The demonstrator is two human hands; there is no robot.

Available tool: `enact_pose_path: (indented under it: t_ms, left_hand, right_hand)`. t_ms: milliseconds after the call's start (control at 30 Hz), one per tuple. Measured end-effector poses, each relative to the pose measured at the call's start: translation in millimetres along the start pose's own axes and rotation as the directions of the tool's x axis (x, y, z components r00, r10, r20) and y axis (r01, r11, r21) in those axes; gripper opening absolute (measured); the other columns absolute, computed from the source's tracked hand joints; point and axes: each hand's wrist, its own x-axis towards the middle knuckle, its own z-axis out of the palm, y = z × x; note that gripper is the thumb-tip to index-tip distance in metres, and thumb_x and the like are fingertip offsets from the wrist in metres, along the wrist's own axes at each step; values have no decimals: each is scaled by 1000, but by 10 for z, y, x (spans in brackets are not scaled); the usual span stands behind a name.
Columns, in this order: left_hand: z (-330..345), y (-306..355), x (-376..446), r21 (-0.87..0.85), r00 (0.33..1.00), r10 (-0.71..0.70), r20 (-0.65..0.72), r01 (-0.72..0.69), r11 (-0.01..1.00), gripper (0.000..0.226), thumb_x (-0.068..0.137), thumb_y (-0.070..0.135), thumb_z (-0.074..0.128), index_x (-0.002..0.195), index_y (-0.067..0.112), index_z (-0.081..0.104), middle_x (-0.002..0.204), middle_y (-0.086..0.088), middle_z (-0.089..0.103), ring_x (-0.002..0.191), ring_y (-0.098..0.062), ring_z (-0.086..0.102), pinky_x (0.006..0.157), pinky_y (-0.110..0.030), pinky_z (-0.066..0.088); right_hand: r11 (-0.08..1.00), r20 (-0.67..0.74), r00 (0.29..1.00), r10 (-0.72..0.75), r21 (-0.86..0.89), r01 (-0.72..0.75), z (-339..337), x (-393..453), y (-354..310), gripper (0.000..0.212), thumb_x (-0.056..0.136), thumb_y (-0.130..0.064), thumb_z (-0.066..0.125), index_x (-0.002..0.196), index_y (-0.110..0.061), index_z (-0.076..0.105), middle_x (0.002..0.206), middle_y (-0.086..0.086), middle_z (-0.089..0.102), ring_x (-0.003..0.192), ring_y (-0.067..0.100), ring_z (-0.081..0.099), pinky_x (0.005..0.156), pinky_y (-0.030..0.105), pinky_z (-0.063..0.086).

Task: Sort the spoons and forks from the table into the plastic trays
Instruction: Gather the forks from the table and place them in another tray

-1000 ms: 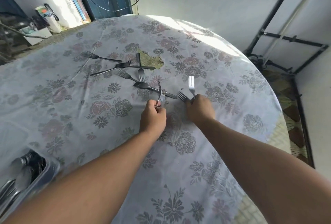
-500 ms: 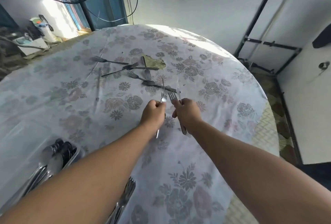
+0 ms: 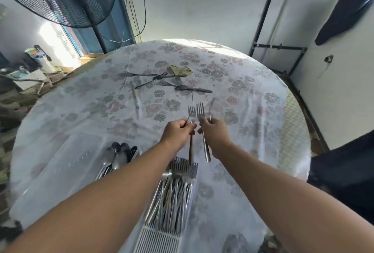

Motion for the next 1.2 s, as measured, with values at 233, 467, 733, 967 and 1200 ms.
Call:
enact_pose_path:
  t_ms: [233,467,733,967,1200]
  left_hand:
    - [-239,-175,-356,52,999,23,50,-25,998,24,95,34,72,81,16,77,90,-7,78,72,-10,60,66,-25,42]
    - [-426,-310,-781,-13,986,-75,146,78,997,24,100,24,67,103,1,74,78,-5,74,43,1,61,37,-13,41]
    - [-619,-618,-878,213,986,-58,154,24,977,24,104,34,51,104,16,66,97,-7,70,67,-14,52,61,-26,40]
    - [-815,-941,-966,172,976,-68,205,32,985,23,104,14,45,112,18,66,95,-8,70,82,-23,68,74,-44,61]
    - [-810,-1048,-1095,482,967,217,135,-256,838,19,103,24,57,119,28,67,108,2,73,92,-17,68,84,-39,56]
  right_hand:
    - [995,35,998,58,85,-60,189,-440,181,36,103,-37,59,90,-6,73,65,-2,65,50,11,46,52,26,36]
    - [913,288,941,177,310,-266,261,-781,258,37,95,-45,72,99,-8,76,72,9,65,51,21,65,45,33,54]
    - [949,203,963,177,226,-222,528,-1118,421,21,94,-18,74,87,1,69,62,11,61,45,20,53,38,21,35]
    - [983,-70,988,140,-107,-147,765,-1400,549,16,87,-20,66,75,-11,71,56,1,56,49,17,47,49,28,38]
    - [928,-87,994,72,-359,-99,925,-1609,553,24,99,-24,52,91,-5,66,78,8,64,69,23,56,60,31,43]
